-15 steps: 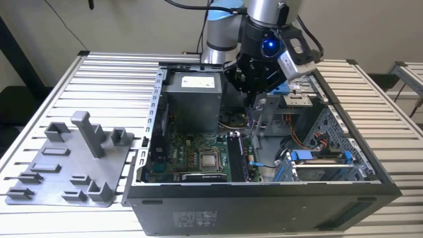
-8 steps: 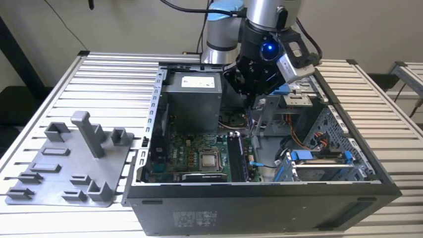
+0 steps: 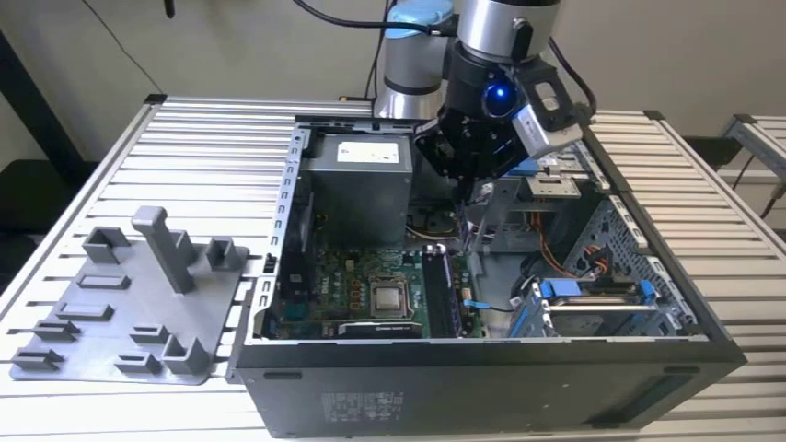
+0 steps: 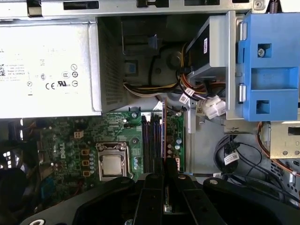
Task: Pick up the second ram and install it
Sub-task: 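Insert the second ram into the second slot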
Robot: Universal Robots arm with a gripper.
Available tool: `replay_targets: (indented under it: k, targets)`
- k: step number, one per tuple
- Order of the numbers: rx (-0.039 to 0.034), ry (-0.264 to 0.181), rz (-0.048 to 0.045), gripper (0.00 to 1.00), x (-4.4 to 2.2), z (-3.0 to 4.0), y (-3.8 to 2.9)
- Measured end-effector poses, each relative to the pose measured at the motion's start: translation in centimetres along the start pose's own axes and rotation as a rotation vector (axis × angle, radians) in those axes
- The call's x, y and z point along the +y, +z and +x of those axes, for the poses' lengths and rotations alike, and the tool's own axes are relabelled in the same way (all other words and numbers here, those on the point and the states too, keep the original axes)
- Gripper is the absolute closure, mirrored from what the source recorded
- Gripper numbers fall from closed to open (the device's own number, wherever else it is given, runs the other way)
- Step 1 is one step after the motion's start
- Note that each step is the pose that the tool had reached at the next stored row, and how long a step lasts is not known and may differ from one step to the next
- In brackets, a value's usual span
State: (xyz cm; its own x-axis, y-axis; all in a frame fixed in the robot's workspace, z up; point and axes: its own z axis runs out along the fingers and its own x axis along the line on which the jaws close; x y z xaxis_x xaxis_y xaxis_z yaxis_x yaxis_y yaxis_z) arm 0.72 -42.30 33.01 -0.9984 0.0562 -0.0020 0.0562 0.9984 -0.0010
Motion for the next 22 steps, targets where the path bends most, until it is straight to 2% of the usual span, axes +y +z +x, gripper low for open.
replay_targets:
  k: [22]
  targets:
    - [0.0000, 0.008, 0.0004, 0.86, 0.00, 0.00, 0.79]
